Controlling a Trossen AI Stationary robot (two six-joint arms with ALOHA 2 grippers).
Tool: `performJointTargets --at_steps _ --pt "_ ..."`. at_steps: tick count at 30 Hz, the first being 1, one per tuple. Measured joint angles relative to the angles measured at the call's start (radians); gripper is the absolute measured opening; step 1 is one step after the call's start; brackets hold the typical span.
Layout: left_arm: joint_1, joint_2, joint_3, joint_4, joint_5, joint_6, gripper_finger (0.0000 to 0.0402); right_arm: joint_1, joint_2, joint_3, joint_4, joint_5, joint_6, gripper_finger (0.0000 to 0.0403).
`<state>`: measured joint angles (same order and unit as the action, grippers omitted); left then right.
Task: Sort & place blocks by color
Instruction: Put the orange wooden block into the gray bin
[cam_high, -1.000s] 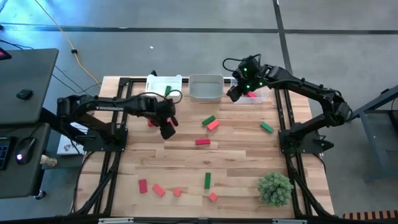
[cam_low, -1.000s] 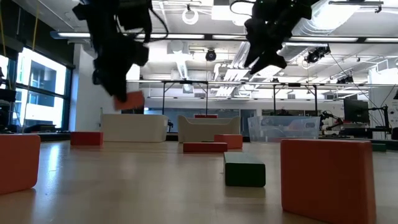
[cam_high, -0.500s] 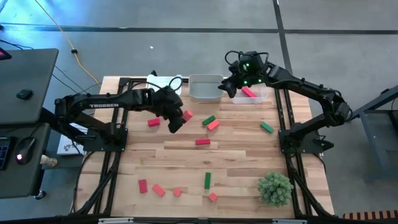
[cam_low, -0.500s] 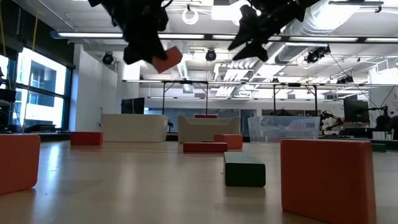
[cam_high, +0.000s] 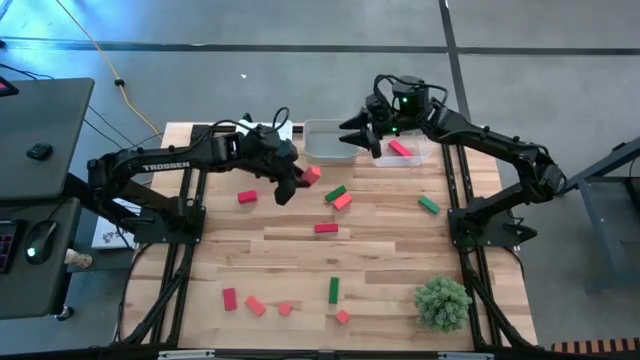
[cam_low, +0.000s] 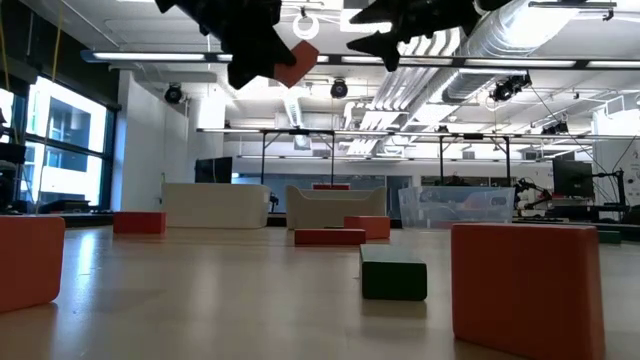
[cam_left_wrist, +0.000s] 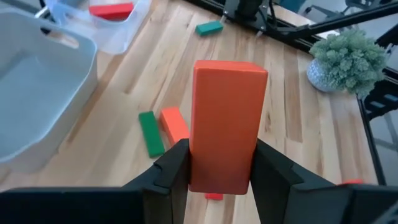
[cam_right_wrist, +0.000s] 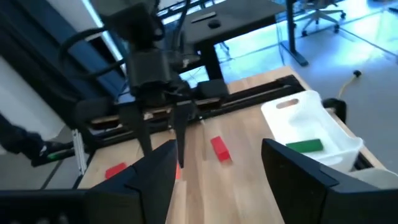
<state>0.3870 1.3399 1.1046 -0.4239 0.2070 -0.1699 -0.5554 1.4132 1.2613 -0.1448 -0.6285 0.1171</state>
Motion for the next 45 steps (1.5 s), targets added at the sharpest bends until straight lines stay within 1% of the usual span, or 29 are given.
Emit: performJointTargets --at_steps 6,19,21,28,37,45 --pt "-0.001 0.000 0.000 0.031 -0.002 0.015 0.0113 0.078 0.000 0.000 0.000 0.001 -0.071 0.0225" --pt "-0.012 0.000 0.000 0.036 -0.005 0.081 0.0113 0.220 0.001 0.000 0.000 0.164 -0.074 0.0225" --pt "-0.021 0.000 0.000 0.055 -0.005 0.090 0.0113 0.233 0.001 0.000 0.000 0.170 -0.074 0.0225" --pt "-0.049 0.000 0.000 0.161 -0.004 0.095 0.0113 0.268 0.002 0.000 0.000 0.231 -0.071 0.0225" --pt "-0.055 0.000 0.000 0.210 -0.006 0.095 0.0113 0.271 0.002 0.000 0.000 0.230 -0.028 0.0225" --pt "-0.053 0.000 -0.001 0.301 -0.009 0.094 0.0113 0.271 0.002 0.000 0.000 0.226 -0.021 0.0225"
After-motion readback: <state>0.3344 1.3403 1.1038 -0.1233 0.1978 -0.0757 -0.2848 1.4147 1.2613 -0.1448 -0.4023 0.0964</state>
